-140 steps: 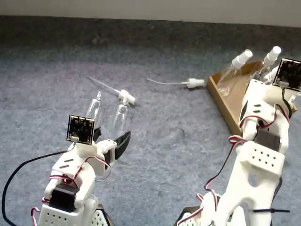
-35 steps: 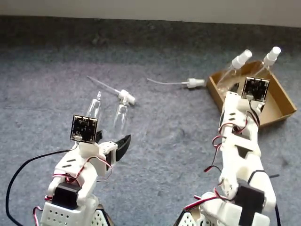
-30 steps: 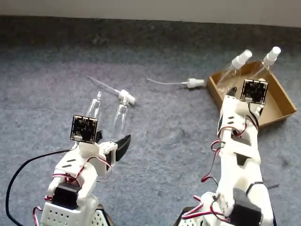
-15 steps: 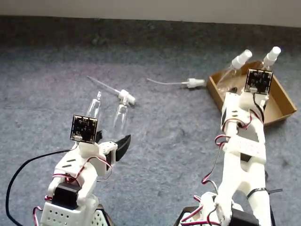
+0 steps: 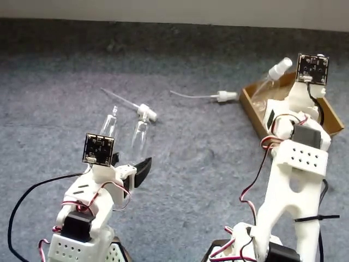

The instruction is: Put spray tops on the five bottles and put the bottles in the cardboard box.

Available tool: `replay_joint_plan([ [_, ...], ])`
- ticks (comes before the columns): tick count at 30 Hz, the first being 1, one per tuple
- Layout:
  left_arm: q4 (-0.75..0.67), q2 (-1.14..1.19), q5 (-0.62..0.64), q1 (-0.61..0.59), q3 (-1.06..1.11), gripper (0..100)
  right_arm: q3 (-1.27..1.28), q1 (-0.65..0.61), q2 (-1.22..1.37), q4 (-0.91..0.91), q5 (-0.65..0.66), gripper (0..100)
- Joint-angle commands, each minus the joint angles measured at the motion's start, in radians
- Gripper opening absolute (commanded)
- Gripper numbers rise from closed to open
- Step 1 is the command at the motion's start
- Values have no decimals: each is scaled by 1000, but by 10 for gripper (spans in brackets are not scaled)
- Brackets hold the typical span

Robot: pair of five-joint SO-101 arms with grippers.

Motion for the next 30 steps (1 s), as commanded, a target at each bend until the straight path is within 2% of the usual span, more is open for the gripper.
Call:
replay_joint_plan([
  [1, -2, -1, 5, -12, -8, 274, -143, -7, -42, 130, 14, 260],
  [7, 2, -1, -2, -15, -8, 275, -321, -13, -42, 364, 14, 260],
  [11, 0, -1, -114, -82, -19, 274, -433, -54, -42, 518, 14, 260],
  [15, -2, -1, -152, -174, -38, 274, -495, -153, -42, 636, 9, 260],
  [20, -2, -1, -152, -242, -53, 274, -509, -337, -42, 733, 6, 260],
  [24, -38, -1, -150, -323, -56, 274, -506, -475, -42, 733, 5, 260],
  [27, -100, -1, -150, -429, -58, 274, -506, -576, -42, 730, 3, 260],
  [30, -144, -1, -150, -493, -48, 274, -504, -670, -35, 728, -81, 260],
])
